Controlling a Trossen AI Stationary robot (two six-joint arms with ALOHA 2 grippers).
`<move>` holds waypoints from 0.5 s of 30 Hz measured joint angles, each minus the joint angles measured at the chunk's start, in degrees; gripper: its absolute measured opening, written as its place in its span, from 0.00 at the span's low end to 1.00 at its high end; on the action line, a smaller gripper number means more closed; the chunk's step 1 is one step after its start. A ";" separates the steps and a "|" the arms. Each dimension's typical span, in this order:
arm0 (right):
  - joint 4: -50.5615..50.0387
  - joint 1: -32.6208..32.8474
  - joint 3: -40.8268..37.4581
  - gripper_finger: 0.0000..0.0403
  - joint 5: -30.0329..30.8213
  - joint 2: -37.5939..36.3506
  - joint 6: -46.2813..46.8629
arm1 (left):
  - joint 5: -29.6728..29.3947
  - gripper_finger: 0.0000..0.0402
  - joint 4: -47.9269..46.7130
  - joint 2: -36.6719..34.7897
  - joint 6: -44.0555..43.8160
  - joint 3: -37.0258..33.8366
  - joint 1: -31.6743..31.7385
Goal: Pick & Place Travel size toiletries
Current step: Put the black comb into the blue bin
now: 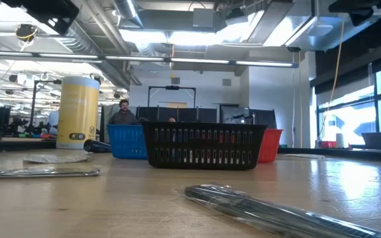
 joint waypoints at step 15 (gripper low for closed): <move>-12.02 -1.11 -0.02 0.02 3.05 -6.18 5.78 | -0.90 0.36 -0.29 9.52 -9.16 1.16 -3.80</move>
